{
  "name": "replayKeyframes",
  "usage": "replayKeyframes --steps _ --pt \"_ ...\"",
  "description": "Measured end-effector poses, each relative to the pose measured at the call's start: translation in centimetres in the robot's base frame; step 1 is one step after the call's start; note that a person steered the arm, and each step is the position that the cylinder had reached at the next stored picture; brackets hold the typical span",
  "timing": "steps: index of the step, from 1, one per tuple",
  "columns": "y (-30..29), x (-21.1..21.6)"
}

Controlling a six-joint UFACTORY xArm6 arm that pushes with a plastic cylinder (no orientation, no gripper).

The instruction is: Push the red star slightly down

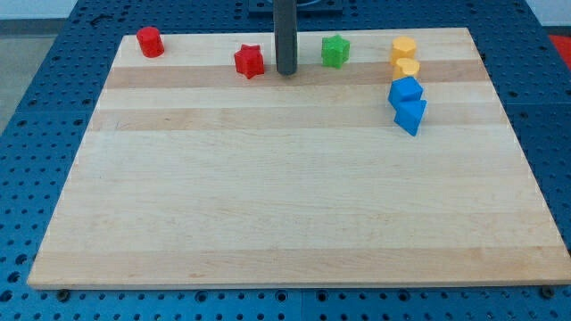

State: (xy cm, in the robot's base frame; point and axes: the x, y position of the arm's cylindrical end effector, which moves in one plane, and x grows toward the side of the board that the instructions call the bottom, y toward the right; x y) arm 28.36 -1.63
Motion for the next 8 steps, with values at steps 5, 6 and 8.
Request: replayKeyframes --steps 5,6,8 --pt "-8.1 4.0" --pt "-7.6 3.4" --pt "-4.8 2.0"
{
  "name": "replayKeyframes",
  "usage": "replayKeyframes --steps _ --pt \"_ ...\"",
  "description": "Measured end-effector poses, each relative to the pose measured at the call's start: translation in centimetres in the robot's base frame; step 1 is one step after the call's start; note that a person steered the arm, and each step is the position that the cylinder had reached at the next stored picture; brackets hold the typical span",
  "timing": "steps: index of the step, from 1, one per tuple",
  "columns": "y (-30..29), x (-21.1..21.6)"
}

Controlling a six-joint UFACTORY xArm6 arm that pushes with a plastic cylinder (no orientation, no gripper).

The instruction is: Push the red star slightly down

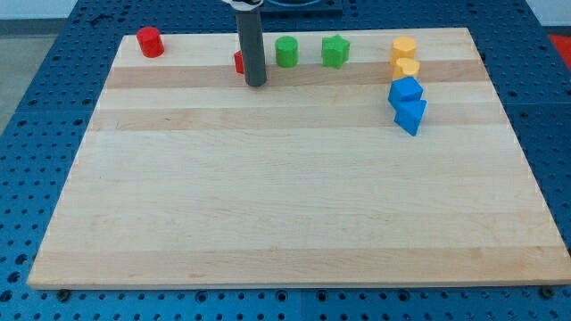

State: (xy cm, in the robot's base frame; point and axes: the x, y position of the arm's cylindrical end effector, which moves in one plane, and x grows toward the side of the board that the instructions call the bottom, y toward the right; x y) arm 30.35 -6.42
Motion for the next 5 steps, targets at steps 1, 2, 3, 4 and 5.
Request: replayKeyframes --steps 1,2,3,4,5 --pt "-0.4 -1.2" --pt "-0.4 -0.8" --pt "-1.5 1.2" --pt "-2.9 0.9" --pt "-3.2 -0.1"
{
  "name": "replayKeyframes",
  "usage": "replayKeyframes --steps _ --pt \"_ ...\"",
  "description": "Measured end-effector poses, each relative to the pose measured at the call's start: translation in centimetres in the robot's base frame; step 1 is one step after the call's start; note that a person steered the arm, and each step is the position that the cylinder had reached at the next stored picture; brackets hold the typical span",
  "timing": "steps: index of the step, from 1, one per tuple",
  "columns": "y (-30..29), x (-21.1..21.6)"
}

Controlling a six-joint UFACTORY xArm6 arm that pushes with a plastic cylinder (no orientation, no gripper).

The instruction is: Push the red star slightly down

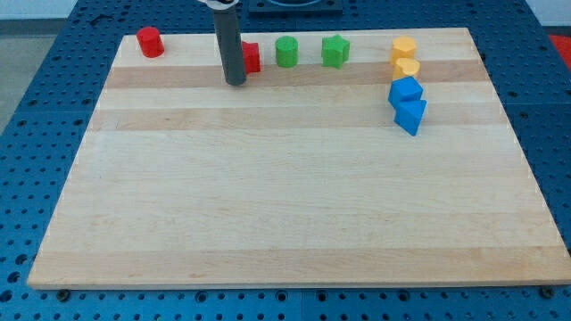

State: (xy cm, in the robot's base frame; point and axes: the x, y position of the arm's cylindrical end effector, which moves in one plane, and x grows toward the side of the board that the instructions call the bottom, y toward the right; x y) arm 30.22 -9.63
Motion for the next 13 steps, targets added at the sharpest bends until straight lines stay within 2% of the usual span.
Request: replayKeyframes --steps 7,13 --pt "0.0 -1.9" --pt "0.0 -0.4"
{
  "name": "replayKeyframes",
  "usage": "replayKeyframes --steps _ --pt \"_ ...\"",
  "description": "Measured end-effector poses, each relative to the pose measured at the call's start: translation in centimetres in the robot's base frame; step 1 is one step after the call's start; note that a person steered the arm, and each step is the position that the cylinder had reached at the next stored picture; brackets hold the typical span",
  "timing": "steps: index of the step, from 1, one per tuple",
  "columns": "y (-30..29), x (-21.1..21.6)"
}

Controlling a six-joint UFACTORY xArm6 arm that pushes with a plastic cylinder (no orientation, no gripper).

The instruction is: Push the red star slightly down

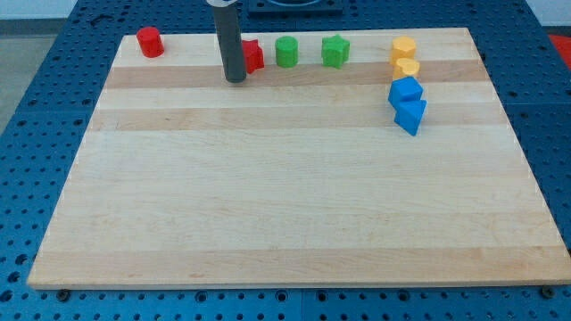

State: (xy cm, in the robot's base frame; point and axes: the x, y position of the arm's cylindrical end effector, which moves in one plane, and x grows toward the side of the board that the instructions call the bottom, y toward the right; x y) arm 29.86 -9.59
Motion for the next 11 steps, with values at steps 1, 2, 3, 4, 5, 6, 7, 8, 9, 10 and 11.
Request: replayKeyframes --steps 1,2,3,4,5,6,7,8,9,10,11 --pt "0.5 -0.1" --pt "0.6 -0.1" --pt "0.6 -0.6" --pt "0.6 -0.8" --pt "0.6 -0.8" --pt "0.6 -1.1" --pt "0.6 -1.4" --pt "0.6 -1.8" --pt "0.6 -2.0" --pt "0.6 -2.0" --pt "-0.6 -2.0"
